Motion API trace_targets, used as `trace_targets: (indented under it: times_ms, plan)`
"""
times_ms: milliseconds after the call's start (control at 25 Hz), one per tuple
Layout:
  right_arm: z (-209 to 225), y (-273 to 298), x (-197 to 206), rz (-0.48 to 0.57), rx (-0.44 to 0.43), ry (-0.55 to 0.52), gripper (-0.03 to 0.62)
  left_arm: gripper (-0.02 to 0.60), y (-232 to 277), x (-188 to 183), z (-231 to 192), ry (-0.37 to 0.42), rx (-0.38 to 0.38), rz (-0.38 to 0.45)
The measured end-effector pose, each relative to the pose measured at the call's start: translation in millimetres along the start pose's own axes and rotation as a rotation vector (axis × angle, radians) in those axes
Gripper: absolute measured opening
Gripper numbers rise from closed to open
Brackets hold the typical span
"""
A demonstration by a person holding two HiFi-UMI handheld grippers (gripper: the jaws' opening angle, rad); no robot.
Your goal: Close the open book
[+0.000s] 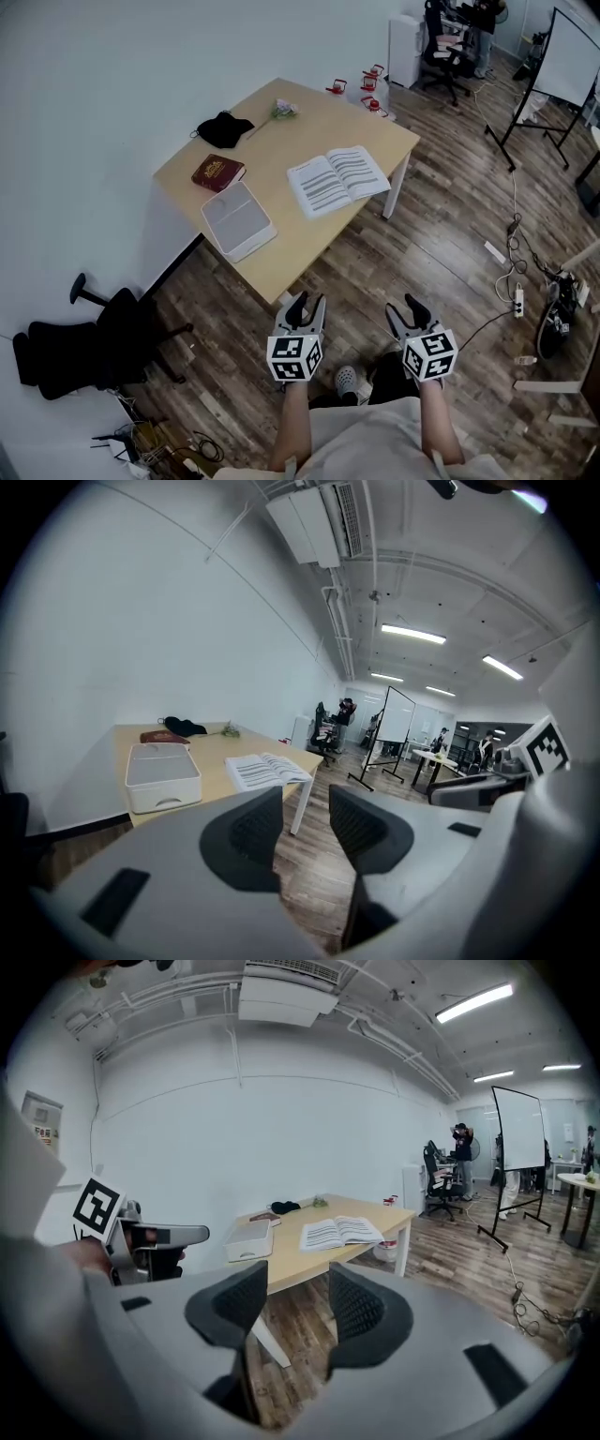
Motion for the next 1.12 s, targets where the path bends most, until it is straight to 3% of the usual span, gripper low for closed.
trace_targets:
  times_ms: [440,920,1120]
  plan:
    - [11.5,42.6,-7.9,0.014,-0.018,-0.011,0.205,0.161,45.9,-13.2,-4.5,0.043,0.037,-0.005]
    - [74.3,144.1,-35.5,0.031,-0.055,0.091,0.202,0.158,144.8,-47.9,-40.9,0.074,0.003,0.008]
    - [109.0,198.4,-45.4,-0.018,-0.085,0.124,0.204,0.152,202.9,-69.7,-47.9,0.098,-0.008,-0.005]
Point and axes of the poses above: the fingertips, and each gripper's own axes: y forward along the fingers, z to its right, x out of its underside, the point moved 4 cm from there along -y, backward along the fingers, and after that the axes turned 4 degrees about -y, right-handed, at the moved point
